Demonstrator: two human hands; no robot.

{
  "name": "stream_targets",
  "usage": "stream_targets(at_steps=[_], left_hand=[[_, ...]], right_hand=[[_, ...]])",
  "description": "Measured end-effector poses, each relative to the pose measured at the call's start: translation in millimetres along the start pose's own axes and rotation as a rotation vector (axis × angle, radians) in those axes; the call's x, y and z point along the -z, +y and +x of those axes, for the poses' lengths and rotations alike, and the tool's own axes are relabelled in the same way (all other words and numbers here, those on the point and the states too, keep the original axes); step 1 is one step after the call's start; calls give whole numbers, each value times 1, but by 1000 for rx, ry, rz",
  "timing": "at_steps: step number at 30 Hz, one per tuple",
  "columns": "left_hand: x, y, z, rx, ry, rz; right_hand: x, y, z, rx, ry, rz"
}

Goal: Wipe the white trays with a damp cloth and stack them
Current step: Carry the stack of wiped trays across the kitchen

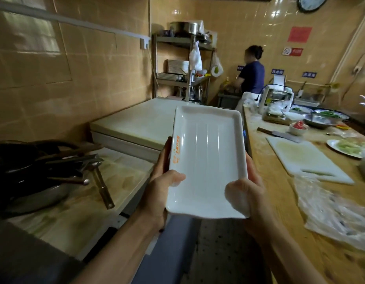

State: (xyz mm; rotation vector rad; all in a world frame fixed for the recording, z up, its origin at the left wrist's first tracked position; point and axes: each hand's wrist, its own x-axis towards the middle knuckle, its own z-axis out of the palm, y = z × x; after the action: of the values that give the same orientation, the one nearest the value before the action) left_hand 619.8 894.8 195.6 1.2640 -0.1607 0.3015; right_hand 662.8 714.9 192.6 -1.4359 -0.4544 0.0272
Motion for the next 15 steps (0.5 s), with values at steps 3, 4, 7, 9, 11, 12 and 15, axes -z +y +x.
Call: stream_targets(at_steps=[3, 4, 7, 9, 11, 12, 15], left_hand=[[15, -9, 74, 18, -50, 15], [19, -11, 98, 24, -68, 18], [26, -21, 166, 41, -115, 13], [27, -28, 198, 52, -133, 10], [27, -39, 231, 66, -149, 2], [27, -45, 247, 66, -153, 13], [23, -68, 299, 55, -149, 22]], right_hand=[[1, 12, 65, 15, 74, -30], [2, 16, 86, 14, 96, -30], [11, 30, 144, 24, 161, -25], [17, 37, 174, 29, 169, -20], [27, 47, 205, 35, 170, -27], [33, 53, 221, 38, 175, -32], [54, 71, 271, 28, 179, -28]])
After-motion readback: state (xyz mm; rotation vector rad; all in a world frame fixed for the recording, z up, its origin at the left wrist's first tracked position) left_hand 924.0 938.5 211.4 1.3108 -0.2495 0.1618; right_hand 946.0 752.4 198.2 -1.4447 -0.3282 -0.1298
